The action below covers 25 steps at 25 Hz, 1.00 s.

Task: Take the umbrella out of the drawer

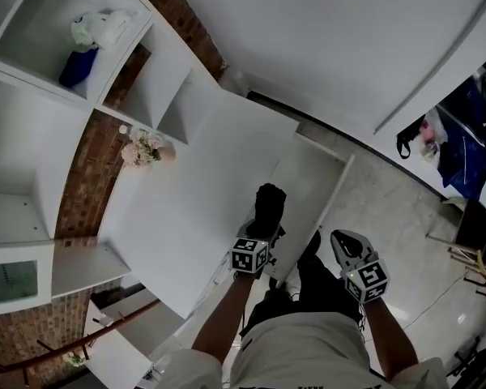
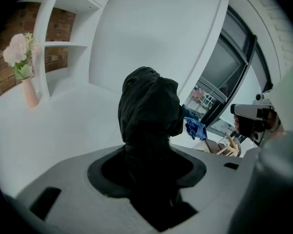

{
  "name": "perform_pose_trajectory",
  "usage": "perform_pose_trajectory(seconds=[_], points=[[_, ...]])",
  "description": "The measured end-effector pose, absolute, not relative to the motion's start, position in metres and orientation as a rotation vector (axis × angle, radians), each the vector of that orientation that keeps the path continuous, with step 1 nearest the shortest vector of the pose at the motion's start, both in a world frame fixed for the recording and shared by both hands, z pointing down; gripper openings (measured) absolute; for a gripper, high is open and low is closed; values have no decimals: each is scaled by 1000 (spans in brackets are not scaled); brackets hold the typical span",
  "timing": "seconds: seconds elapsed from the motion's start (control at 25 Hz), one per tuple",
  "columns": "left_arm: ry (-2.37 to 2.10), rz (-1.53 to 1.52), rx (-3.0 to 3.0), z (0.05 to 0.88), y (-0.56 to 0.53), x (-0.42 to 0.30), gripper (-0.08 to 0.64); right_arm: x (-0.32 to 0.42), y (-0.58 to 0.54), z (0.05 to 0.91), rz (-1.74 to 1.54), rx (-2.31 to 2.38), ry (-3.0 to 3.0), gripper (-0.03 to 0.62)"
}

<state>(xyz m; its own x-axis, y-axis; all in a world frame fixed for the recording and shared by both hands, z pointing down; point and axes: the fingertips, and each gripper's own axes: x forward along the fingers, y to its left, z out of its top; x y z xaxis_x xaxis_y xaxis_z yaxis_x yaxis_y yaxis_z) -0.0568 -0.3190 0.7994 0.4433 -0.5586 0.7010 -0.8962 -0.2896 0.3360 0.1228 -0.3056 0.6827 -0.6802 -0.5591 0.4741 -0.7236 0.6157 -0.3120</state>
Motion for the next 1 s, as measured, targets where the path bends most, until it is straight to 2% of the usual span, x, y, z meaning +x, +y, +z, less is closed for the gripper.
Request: perform_pose_trajectory(seconds=[0.56,1.0], points=[[-1296,277,2109,669,-218,-114,227,61,-217,617,524,1067,-2578,35],[-1298,192,2178,628,-130,-141,227,51,-145,573,437,1169,-2594,35]])
